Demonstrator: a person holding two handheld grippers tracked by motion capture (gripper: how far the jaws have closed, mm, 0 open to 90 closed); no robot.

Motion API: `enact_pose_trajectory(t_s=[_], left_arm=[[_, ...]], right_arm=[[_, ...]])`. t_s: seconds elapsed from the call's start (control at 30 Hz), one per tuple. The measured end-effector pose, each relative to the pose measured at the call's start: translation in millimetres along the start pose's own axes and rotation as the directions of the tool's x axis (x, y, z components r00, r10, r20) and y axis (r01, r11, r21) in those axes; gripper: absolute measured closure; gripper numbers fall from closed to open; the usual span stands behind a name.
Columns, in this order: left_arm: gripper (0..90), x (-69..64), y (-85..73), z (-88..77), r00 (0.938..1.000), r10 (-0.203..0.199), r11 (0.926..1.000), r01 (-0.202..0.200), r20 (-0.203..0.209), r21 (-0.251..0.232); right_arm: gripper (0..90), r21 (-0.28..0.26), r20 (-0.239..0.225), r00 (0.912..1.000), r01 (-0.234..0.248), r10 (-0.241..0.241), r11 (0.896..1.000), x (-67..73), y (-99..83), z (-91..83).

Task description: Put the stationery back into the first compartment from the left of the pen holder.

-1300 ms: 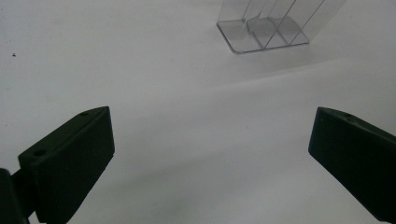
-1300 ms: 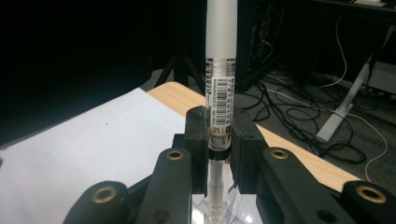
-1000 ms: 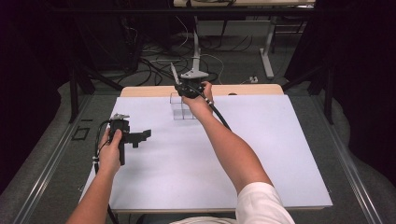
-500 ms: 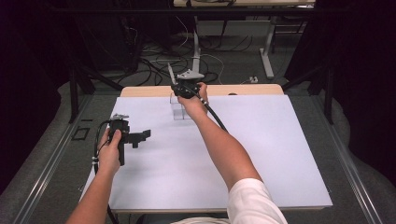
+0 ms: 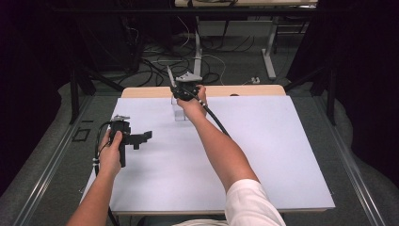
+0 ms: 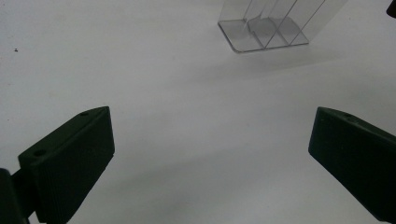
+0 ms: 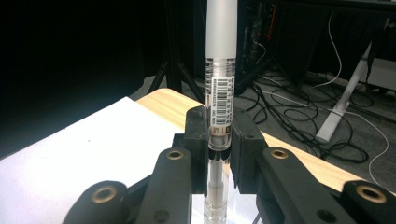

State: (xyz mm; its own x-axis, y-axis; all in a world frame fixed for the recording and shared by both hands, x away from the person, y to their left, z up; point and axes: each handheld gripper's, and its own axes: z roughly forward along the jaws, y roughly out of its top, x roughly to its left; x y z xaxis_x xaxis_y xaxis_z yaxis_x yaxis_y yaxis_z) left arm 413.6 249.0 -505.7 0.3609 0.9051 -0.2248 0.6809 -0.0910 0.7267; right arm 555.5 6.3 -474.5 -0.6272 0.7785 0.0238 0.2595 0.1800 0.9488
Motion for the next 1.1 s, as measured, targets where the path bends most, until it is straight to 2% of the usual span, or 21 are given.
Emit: enact_pose_trajectory(t_s=[0.23,0.27,0.53,0.6,0.63,0.77,0.87,0.9,0.93,1.1], left_arm=[[0.2,1.1,-0.4,-0.4,1.0,-0.002,1.0,0.002,-0.006,-0.001],[0.2,1.2,-0.5,-0.3,1.0,-0.004,1.0,0.004,-0.005,-0.003],[0.1,1.6,-0.3,-0.4,1.0,-0.003,1.0,0.003,-0.003,-0.003],[0.2,1.4,-0.4,-0.1,1.0,-0.005,1.0,0.005,-0.006,-0.002],[0.2,1.3,-0.5,0.0,1.0,-0.004,1.0,0.004,-0.007,-0.002],[0.1,0.9,-0.5,0.3,1.0,-0.005,1.0,0.005,-0.005,-0.004],[0.2,1.0,-0.5,0.3,1.0,-0.004,1.0,0.004,-0.002,0.0],[0.1,1.5,0.0,-0.5,1.0,-0.001,0.9999,0.001,0.002,0.015],[0.1,1.2,-0.5,0.5,1.0,-0.004,1.0,0.004,-0.003,0.004],[0.2,0.9,-0.5,0.7,1.0,-0.001,1.0,0.001,-0.008,0.004]], right_arm=[[79.4,0.025,-0.006,0.9999,-0.011,0.011,1.0,1.4,-2.9,2.3],[79.4,0.013,-0.008,0.9999,-0.011,0.011,1.0,1.3,-3.7,3.4],[79.3,0.025,-0.009,0.9998,-0.02,0.02,1.0,-0.3,-5.6,4.6],[79.2,0.046,-0.002,0.9999,-0.013,0.013,0.999,-0.5,-5.4,3.6],[78.9,0.032,-0.008,0.9998,-0.016,0.017,0.999,-0.5,-6.1,4.7],[72.6,0.028,-0.006,0.9998,-0.02,0.02,0.999,-1.3,-6.2,4.7],[65.0,0.041,0.003,0.9996,-0.03,0.029,0.999,-2.4,-4.8,2.5],[61.5,0.038,0.006,0.9994,-0.034,0.034,0.999,-2.8,-4.5,1.9],[58.7,0.044,0.008,0.9992,-0.039,0.039,0.998,-2.8,-4.1,0.9],[50.3,0.056,-0.005,0.9997,-0.025,0.026,0.998,-3.8,-2.2,-5.7]])
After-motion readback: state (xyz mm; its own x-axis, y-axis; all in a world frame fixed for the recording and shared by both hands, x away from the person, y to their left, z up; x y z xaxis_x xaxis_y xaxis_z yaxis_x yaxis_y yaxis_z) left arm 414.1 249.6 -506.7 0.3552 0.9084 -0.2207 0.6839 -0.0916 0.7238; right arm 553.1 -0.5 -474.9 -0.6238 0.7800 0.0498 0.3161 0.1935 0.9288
